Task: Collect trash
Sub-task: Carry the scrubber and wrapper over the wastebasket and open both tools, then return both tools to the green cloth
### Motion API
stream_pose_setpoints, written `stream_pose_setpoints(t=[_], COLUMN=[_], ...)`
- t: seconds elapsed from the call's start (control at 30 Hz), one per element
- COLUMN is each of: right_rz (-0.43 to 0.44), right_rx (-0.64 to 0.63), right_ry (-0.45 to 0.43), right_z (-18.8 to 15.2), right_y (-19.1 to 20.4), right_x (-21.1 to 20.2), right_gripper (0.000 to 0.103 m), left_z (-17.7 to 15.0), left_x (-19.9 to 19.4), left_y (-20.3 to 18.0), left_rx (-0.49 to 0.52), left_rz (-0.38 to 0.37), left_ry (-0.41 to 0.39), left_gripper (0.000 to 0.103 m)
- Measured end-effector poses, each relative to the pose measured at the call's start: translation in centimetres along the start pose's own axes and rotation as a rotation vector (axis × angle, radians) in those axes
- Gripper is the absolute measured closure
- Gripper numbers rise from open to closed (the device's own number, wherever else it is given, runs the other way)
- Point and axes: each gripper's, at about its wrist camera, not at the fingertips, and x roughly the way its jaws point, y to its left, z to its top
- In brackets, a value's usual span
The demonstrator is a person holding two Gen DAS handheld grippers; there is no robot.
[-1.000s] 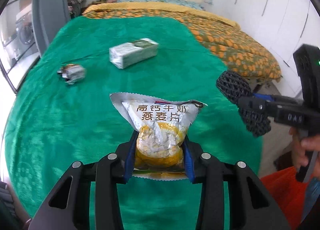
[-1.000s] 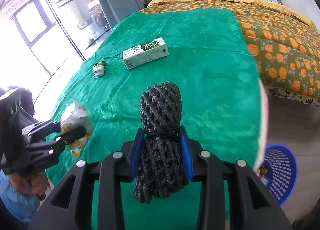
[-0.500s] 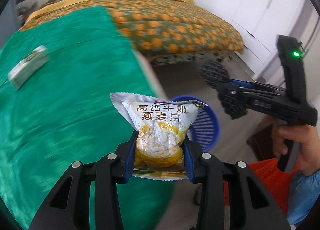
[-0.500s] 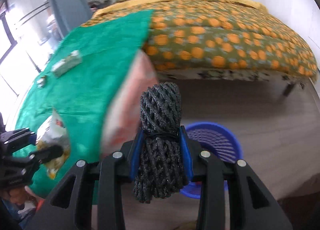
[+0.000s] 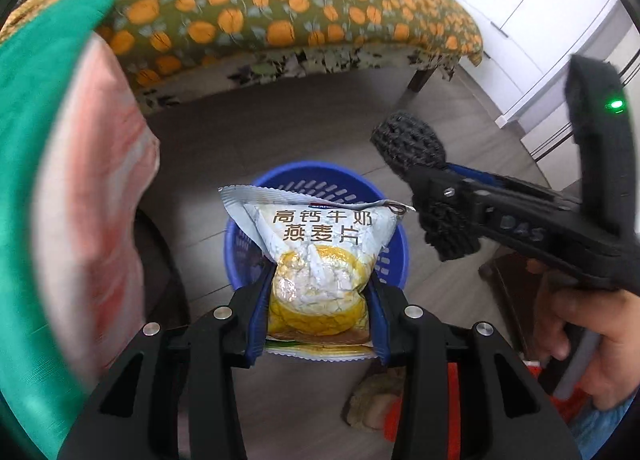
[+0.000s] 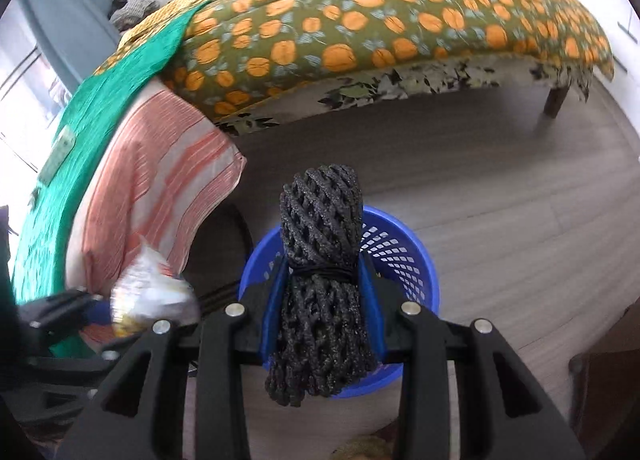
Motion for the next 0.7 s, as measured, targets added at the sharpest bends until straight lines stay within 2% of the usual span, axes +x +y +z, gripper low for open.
stream_pose_setpoints(t=[0.2,0.27,0.3,0.33,0.37,0.4,0.57,0.67,0.7], right_rz=[0.02,0.028,0.037,0.046,0.048,0.049,0.028,-0.041,-0.07], right_rx=[0.042,0.049,0.059,0.072,0.079,0.081,0.073,0.066,0.061], right_ry=[0.022,0.027,0.03,0.031,0.03,0.028,-0.053,-0.127,-0.155], right_z=[0.2,0.2,0.2,0.2,0.2,0.3,1.1,1.3,1.1], right_y=[-2.5,-2.9,-3.3,-3.6,-3.7,-3.9,-3.4,-2.5,-2.0], right_x=[1.6,2.2,2.5,2.7,2.7,2.7,0.2,-1.7,-2.3], right_gripper=[0.068,0.065,0.051,0.04,0.034,0.034,0.031,0.01,0.009], left_z=[0.8,1.0,1.2,1.5,1.7,1.8,1.6,0.9,0.5], left_x=[4.5,5.7,6.1,6.5,6.5,6.5,3.0,-1.3,-2.7], left_y=[-0.2,-0.1,0.0,0.1,0.2,0.3,-0.2,-1.1,-1.3], left_rx=[-0.011,-0.016,-0.02,-0.025,-0.028,-0.029,-0.026,0.011,0.023], left_rz=[0.011,0.014,0.016,0.022,0.033,0.04,0.026,0.007,0.002], left_ry=[0.026,0.022,0.021,0.014,0.004,0.002,-0.064,-0.141,-0.166], left_gripper=[0.06,0.045,0.034,0.031,0.03,0.03,0.024,0.017,0.014])
